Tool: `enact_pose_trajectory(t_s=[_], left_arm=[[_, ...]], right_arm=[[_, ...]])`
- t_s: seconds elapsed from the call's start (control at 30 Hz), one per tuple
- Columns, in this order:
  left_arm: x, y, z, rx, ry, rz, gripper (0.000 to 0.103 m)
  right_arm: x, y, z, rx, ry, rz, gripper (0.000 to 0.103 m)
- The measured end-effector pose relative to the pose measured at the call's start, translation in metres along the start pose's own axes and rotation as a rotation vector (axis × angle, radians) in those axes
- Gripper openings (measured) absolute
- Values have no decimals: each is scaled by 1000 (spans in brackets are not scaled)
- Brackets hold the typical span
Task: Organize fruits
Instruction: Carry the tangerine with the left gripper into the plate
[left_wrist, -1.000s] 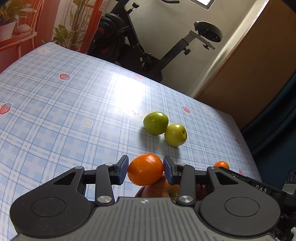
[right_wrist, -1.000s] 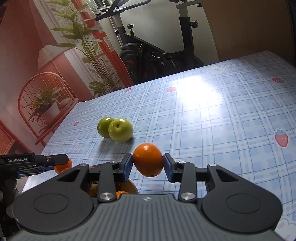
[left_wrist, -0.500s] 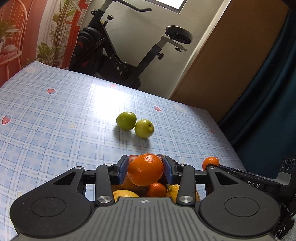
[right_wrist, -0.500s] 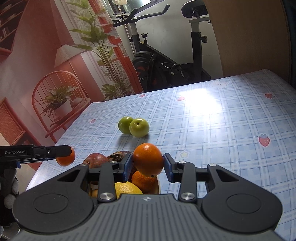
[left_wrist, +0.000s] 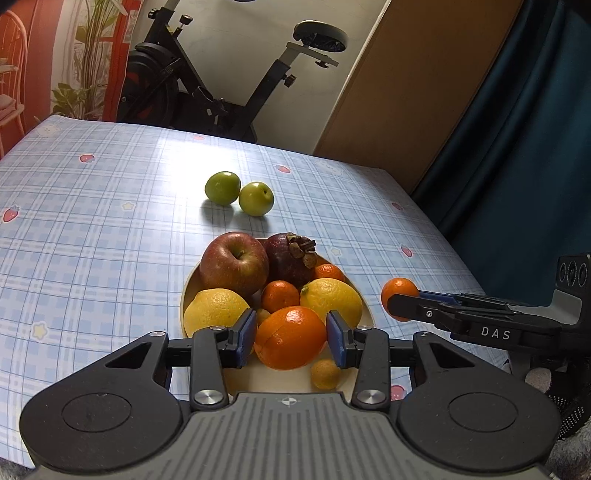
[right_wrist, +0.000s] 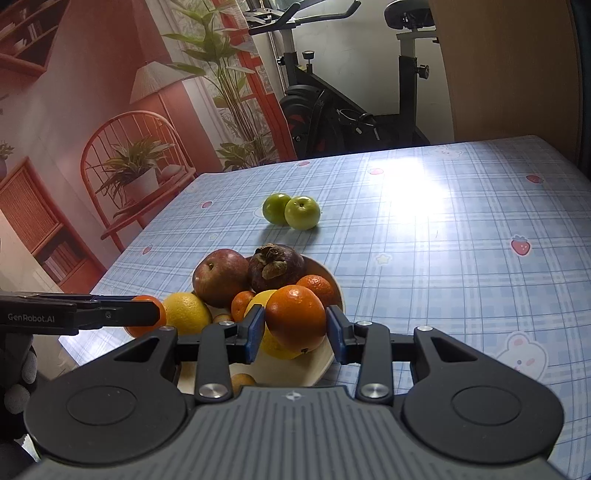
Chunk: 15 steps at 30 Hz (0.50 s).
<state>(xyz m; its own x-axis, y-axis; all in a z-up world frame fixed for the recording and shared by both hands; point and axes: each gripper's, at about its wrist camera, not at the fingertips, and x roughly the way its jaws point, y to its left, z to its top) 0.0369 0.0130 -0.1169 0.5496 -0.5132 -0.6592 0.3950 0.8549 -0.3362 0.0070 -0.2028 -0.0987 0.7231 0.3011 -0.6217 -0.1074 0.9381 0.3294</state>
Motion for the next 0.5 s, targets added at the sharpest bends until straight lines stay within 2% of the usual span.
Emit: enact_pose_trajectory(t_s=[0.27, 0.5], left_arm=[[10, 7, -10, -13, 81, 18, 43], [18, 10, -13, 7, 107, 38, 43]], right_arm=[[8, 1, -13, 9, 53, 18, 39], [19, 2, -17, -4, 96, 39, 39]])
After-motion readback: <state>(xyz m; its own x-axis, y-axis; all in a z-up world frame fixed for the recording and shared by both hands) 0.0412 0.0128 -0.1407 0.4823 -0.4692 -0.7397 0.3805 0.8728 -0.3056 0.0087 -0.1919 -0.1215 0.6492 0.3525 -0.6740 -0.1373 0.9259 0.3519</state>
